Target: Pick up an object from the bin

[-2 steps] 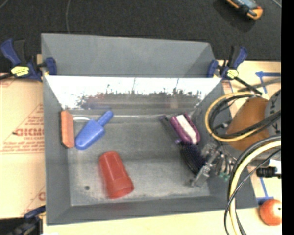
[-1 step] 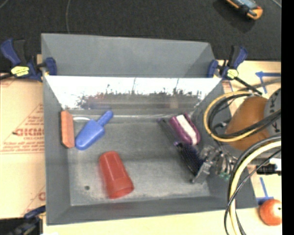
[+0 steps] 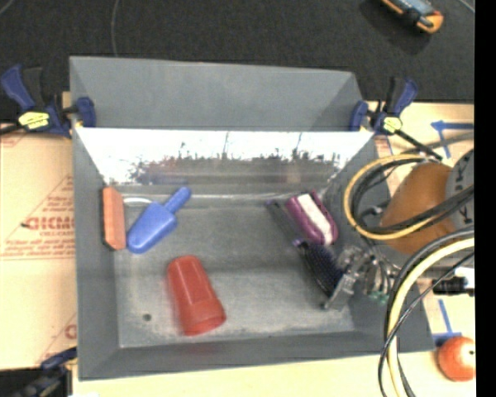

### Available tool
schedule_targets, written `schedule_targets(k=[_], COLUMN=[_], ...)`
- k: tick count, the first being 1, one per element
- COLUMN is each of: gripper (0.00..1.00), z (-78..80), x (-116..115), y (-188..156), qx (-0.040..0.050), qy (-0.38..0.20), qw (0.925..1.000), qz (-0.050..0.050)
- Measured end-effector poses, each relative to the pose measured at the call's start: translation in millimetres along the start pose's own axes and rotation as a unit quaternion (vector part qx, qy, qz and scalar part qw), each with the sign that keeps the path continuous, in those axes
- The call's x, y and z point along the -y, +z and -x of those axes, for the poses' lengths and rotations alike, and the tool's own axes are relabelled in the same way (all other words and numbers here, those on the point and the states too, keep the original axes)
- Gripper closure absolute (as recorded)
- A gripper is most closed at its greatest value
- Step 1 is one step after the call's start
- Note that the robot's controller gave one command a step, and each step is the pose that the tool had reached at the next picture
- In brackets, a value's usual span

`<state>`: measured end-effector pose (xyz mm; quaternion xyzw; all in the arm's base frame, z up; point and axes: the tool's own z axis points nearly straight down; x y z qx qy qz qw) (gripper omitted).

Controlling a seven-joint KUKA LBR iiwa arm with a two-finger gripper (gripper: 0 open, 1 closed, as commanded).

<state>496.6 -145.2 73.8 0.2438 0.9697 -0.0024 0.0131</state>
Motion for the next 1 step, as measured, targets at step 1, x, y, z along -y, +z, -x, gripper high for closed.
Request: schedule_targets(k=[1], gripper=[1.0], z=[-2.0], x=[0.7], y=[-27.2], qx=[-0.0052], qy=[-0.001], qw=[1.0], qz=[-0.001])
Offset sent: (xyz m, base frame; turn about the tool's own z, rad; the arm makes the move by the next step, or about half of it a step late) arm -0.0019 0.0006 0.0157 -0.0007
